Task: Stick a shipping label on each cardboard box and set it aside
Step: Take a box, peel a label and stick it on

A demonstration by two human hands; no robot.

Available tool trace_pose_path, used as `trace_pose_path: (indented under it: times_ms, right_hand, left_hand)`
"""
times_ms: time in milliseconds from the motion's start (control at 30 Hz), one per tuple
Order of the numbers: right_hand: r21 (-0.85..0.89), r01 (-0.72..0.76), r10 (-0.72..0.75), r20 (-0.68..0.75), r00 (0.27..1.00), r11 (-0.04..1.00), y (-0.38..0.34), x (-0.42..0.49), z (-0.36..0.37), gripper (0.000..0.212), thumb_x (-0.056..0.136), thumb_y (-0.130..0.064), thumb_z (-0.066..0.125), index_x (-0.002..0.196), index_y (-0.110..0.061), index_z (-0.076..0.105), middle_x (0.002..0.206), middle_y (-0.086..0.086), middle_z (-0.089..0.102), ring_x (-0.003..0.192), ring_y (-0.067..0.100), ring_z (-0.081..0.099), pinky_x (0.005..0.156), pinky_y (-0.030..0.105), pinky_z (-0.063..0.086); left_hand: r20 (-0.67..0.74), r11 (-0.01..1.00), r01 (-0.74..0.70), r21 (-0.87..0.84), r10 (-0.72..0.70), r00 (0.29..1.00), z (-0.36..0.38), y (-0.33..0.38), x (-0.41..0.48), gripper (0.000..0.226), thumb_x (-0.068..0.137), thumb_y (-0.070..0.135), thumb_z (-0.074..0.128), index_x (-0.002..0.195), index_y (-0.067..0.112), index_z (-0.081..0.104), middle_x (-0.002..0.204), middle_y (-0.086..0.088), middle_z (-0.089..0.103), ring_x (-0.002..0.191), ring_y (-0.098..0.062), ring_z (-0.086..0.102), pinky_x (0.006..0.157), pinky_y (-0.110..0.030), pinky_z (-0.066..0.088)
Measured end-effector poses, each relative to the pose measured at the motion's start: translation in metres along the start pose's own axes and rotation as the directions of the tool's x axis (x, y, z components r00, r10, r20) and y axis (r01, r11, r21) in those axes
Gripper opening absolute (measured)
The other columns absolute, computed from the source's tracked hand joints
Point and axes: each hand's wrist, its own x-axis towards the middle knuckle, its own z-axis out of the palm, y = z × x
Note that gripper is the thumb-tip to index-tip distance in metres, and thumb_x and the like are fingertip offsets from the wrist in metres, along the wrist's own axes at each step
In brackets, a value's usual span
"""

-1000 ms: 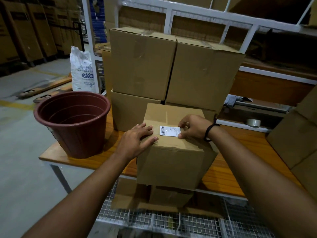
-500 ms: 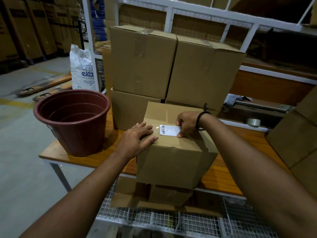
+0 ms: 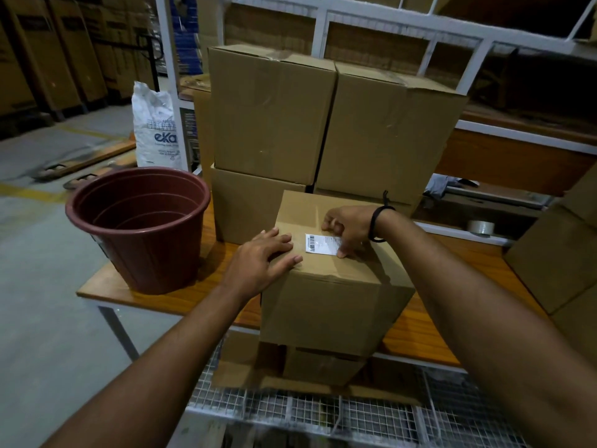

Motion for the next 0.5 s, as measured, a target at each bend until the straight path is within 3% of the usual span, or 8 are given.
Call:
trace_pose_path:
  times_ms: [100, 267, 400, 500]
  right_hand:
    - [0.158, 0.073, -0.082, 0.056, 0.995, 0.985, -0.011, 0.0, 0.001, 0.061, 0.075, -0.02, 0.08, 0.128, -0.03, 0.051, 0.113, -0.004, 0.054, 0.105, 0.019, 0.052, 0.09, 0.041, 0.05]
    - [0.195, 0.068, -0.062, -0.036, 0.997, 0.978, -0.024, 0.01, 0.013, 0.026, 0.075, -0.025, 0.08, 0.091, -0.026, 0.059, 0.089, -0.005, 0.058, 0.087, 0.018, 0.053, 0.07, 0.033, 0.044]
    - [0.187, 0.053, -0.042, -0.062, 0.997, 0.981, -0.023, 0.011, 0.015, 0.044, 0.072, -0.028, 0.082, 0.105, -0.028, 0.052, 0.097, -0.007, 0.054, 0.091, 0.017, 0.052, 0.074, 0.034, 0.045]
    - [0.146, 0.068, -0.055, -0.09, 0.994, 0.987, -0.021, 0.007, 0.017, 0.043, 0.074, -0.031, 0.081, 0.106, -0.027, 0.054, 0.097, -0.006, 0.055, 0.091, 0.017, 0.052, 0.075, 0.034, 0.045]
  left_hand:
    - [0.002, 1.0, -0.01, -0.004, 0.01, 1.0, 0.001, -0.002, -0.001, 0.061, 0.085, 0.063, 0.048, 0.12, 0.018, 0.068, 0.134, 0.003, 0.06, 0.135, -0.011, 0.043, 0.114, -0.03, 0.028]
    - [-0.001, 1.0, -0.018, 0.016, 0.018, 1.0, 0.001, -0.002, 0.0, 0.06, 0.086, 0.062, 0.048, 0.12, 0.018, 0.068, 0.134, 0.003, 0.06, 0.135, -0.01, 0.043, 0.113, -0.027, 0.027]
    - [-0.008, 0.999, -0.03, 0.012, 0.031, 1.0, -0.001, 0.0, 0.0, 0.061, 0.085, 0.063, 0.049, 0.118, 0.016, 0.07, 0.132, 0.001, 0.062, 0.134, -0.013, 0.045, 0.114, -0.031, 0.03]
    - [-0.003, 0.999, -0.034, 0.004, 0.034, 0.999, -0.001, 0.001, -0.002, 0.061, 0.085, 0.063, 0.049, 0.119, 0.016, 0.069, 0.132, 0.001, 0.061, 0.134, -0.013, 0.044, 0.114, -0.033, 0.03]
